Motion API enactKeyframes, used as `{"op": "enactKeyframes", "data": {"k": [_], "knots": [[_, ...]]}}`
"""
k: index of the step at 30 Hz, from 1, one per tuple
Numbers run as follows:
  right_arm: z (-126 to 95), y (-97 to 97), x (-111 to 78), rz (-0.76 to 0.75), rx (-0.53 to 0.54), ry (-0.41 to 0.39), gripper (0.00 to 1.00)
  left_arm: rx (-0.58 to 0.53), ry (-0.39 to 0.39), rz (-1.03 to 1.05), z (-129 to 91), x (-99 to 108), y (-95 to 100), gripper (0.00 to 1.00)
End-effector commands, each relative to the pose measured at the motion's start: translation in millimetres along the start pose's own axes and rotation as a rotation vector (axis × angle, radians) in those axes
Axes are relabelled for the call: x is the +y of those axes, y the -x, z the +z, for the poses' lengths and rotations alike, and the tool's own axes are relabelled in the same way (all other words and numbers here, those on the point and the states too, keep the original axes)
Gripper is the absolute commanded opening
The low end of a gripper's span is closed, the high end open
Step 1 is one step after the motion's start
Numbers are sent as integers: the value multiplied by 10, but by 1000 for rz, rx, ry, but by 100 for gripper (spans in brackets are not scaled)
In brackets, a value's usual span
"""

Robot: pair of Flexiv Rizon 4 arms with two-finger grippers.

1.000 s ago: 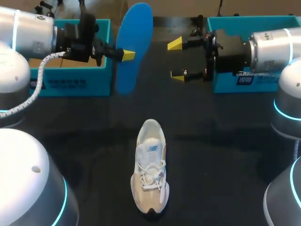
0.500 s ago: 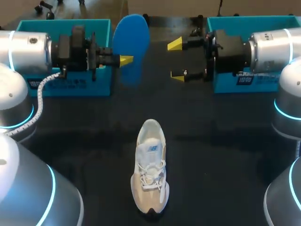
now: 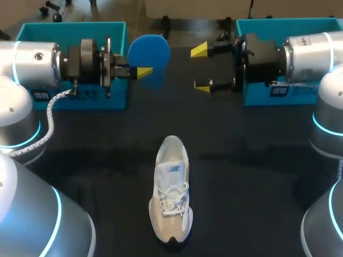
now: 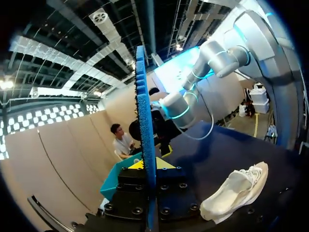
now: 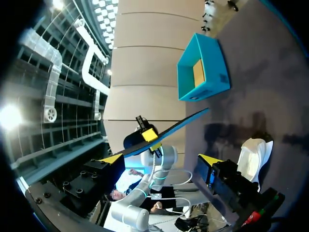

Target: Take the shoe out of the shoebox, open the shoe tongue, remove and reinsert the insole, then place the shoe into the shoebox

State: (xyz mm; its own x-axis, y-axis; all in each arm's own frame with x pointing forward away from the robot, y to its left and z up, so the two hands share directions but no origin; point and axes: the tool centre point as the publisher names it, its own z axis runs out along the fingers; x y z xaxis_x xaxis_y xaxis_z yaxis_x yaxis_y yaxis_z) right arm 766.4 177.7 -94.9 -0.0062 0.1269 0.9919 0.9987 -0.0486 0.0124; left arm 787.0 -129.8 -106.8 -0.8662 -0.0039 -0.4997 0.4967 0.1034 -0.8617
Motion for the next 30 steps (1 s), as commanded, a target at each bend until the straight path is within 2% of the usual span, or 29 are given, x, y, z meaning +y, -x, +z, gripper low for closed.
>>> {"op": "enactKeyframes", "data": {"k": [1, 2, 3, 17, 21, 27, 30], "knots": [[27, 8, 5, -1, 0, 1, 100, -19, 30, 368, -65, -2, -54, 0], [27, 8, 5, -1, 0, 1, 100, -26, 56, 467, -69, 19, -65, 0], [27, 8, 5, -1, 0, 1, 100, 11, 35, 584, -93, 41, -97, 0], [27, 8, 5, -1, 0, 1, 100, 11, 35, 584, -93, 41, -97, 0], [27, 8, 5, -1, 0, 1, 100, -18, 52, 686, -60, 101, -65, 0], [27, 8, 5, -1, 0, 1, 100, -51, 3, 847, 12, 102, -55, 0], [27, 8, 5, -1, 0, 1, 100, -38, 52, 909, 47, 98, -36, 0]]}}
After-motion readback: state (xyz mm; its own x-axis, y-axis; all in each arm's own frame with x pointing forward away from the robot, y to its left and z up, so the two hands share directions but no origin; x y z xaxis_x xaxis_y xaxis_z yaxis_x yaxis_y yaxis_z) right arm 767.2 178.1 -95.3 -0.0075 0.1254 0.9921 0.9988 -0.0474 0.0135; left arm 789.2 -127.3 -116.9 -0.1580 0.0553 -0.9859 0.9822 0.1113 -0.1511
